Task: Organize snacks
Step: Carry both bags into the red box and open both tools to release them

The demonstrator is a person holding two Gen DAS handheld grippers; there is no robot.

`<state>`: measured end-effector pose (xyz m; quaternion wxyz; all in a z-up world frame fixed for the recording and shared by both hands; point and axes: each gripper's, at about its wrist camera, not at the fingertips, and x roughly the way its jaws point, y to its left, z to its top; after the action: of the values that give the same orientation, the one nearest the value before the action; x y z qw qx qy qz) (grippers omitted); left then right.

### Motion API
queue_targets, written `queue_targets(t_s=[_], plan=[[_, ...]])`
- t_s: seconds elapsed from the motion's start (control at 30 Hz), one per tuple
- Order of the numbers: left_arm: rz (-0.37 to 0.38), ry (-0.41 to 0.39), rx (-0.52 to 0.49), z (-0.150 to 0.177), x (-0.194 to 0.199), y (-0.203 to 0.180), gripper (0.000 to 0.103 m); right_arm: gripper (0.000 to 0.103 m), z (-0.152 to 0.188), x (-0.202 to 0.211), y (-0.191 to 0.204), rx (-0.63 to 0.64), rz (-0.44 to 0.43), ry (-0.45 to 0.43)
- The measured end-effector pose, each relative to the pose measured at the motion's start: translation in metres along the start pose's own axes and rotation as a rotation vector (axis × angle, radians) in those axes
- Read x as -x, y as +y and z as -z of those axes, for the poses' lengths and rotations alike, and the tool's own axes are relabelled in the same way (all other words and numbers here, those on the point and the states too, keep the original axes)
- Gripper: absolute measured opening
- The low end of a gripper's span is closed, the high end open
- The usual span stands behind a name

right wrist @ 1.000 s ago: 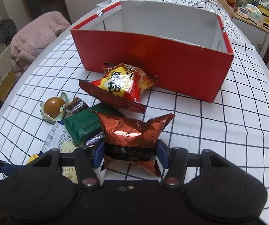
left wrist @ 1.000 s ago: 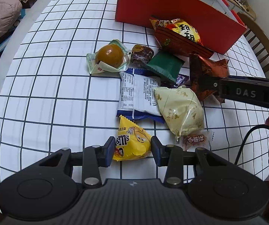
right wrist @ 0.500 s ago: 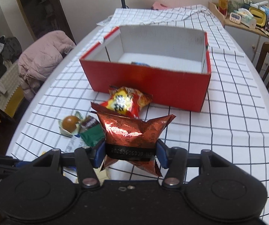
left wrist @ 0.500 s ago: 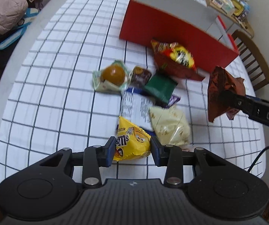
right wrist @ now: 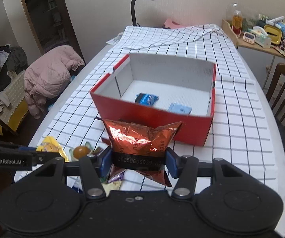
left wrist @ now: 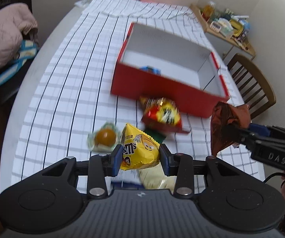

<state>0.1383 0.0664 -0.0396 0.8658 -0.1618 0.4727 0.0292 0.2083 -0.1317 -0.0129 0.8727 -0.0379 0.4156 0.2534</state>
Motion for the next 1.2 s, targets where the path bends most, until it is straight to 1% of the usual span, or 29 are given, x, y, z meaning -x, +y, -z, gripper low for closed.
queue_targets(t_s=[0.33, 0.6, 0.87, 1.2], plan=[[0.006, -0.075, -0.054, -0.057, 0.003, -0.028, 0.038, 0.054, -0.041, 0.000, -0.014, 0.015, 0.035, -0.059], [-0.002, -0.108, -0.095, -0.104, -0.012, -0.047, 0.038, 0.054, -0.074, -0.014, -0.027, 0.029, 0.078, -0.086], [-0.033, -0.076, -0.133, -0.141, -0.052, -0.058, 0.038, 0.055, -0.106, -0.046, -0.043, 0.049, 0.104, -0.065], [-0.073, -0.001, -0.140, -0.178, -0.115, -0.061, 0.038, 0.055, -0.130, -0.112, -0.065, 0.047, 0.111, 0.037]])
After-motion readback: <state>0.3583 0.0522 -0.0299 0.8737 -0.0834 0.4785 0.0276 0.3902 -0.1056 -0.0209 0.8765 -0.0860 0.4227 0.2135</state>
